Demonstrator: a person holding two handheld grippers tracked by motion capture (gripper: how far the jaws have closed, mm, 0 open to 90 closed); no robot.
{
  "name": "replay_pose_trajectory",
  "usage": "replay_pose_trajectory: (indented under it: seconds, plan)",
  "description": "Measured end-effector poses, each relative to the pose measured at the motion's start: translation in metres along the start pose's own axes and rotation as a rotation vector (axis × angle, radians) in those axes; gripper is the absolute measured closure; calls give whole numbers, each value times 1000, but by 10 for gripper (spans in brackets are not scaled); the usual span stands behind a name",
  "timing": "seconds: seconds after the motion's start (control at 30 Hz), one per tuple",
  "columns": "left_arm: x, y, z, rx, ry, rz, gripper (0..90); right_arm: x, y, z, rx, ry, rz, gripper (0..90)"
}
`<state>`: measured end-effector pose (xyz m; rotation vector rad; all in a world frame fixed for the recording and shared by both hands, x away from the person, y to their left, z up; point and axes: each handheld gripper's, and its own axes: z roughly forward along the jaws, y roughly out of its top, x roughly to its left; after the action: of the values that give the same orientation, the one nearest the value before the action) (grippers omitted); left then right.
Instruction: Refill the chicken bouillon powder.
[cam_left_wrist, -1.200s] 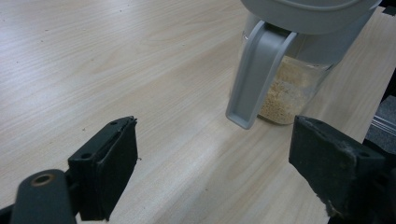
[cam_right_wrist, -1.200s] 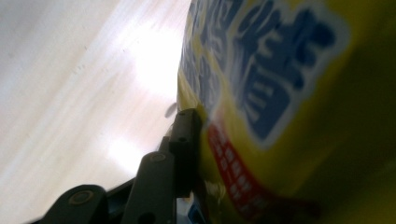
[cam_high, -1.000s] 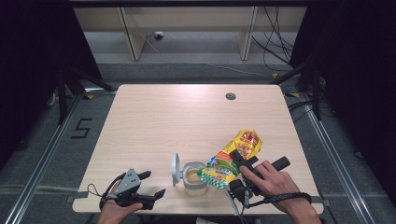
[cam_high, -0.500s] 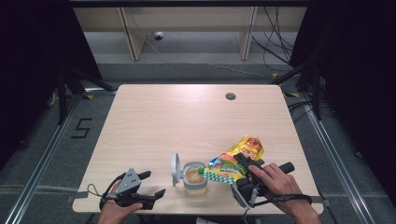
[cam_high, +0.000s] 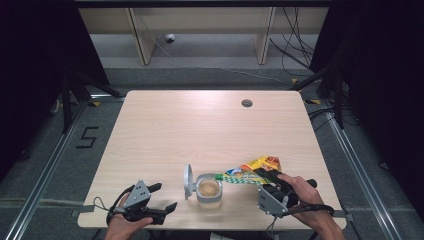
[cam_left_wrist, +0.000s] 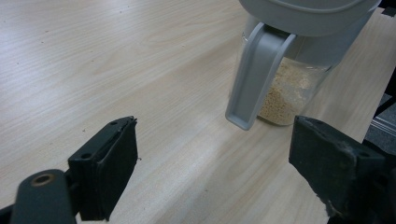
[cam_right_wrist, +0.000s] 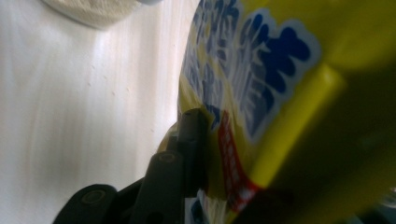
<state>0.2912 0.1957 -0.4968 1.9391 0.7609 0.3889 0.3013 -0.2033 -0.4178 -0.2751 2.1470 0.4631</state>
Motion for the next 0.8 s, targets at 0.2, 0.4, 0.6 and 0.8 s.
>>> replay_pose_trajectory:
  seconds: [0.2,0.4,0.6,0.8]
  plan:
    - [-1,0,-1,3,10,-21,150,4,-16,10,-34,19,50,771]
    - [0,1,-1,3,7,1,150,7,-26,12,-82,31,177,793]
    - [-2,0,0,-8,2,-34,150,11,-35,11,-128,57,328,797]
    - [-2,0,-1,-7,1,-31,150,12,-49,11,-135,49,400,800]
